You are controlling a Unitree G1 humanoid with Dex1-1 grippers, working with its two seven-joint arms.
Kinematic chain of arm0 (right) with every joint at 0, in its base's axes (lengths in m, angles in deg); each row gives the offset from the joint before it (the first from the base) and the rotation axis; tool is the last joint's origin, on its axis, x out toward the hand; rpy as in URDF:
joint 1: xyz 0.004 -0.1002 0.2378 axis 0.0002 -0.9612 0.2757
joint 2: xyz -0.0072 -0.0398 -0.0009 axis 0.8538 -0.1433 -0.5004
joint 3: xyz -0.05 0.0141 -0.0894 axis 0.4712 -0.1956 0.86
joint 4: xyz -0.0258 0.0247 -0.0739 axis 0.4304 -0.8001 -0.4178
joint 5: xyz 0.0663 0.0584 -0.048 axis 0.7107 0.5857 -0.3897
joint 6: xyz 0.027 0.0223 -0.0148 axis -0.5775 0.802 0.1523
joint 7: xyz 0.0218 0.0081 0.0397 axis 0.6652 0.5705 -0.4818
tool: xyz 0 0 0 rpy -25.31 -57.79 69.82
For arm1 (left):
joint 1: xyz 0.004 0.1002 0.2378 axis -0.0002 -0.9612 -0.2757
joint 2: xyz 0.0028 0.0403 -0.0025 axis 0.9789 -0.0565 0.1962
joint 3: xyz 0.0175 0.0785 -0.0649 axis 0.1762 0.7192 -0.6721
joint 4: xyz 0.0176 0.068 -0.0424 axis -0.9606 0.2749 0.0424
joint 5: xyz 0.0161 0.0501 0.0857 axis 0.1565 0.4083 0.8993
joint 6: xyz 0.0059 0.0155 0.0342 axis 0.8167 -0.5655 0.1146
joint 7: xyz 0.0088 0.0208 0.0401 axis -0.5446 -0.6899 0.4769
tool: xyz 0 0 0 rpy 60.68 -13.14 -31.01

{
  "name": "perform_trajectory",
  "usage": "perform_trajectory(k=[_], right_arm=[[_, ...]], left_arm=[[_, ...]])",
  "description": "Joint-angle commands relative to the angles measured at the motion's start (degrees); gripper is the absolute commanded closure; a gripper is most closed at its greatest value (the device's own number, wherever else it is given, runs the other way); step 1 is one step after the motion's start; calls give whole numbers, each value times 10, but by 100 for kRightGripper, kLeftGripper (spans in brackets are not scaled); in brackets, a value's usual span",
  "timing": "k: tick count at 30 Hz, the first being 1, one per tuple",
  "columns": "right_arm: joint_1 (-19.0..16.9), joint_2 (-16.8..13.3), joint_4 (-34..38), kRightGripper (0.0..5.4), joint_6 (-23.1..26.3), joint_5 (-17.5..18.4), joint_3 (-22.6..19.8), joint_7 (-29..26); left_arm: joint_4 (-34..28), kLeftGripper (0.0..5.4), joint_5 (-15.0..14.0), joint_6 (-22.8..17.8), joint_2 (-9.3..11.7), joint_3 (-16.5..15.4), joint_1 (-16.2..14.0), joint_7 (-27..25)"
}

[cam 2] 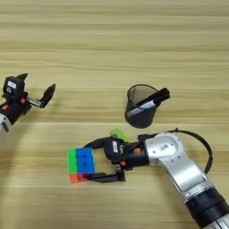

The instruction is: Move the objects on the table

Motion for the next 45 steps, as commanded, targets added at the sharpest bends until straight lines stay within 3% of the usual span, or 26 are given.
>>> perform_trajectory(k=[1,11,19,28,37,45], right_arm=[[13,-2,-2,207,-4,-3,-3,2],[11,-8,6,207,1,10,-20,4],[9,-28,21,207,14,38,-65,2],[12,-59,38,207,39,81,-126,-3],[14,-79,54,207,53,101,-153,-8],[18,-95,66,207,71,120,-169,-17]], left_arm=[[-4,0,6,-3,2,2,-1,0],[-10,0,2,2,3,2,-3,-7],[-69,0,-31,0,15,2,-19,-68],[-162,0,-95,-34,71,6,-51,-180],[-230,0,-172,-109,115,27,-72,-275],[-264,0,-163,-126,139,98,-91,-337]])
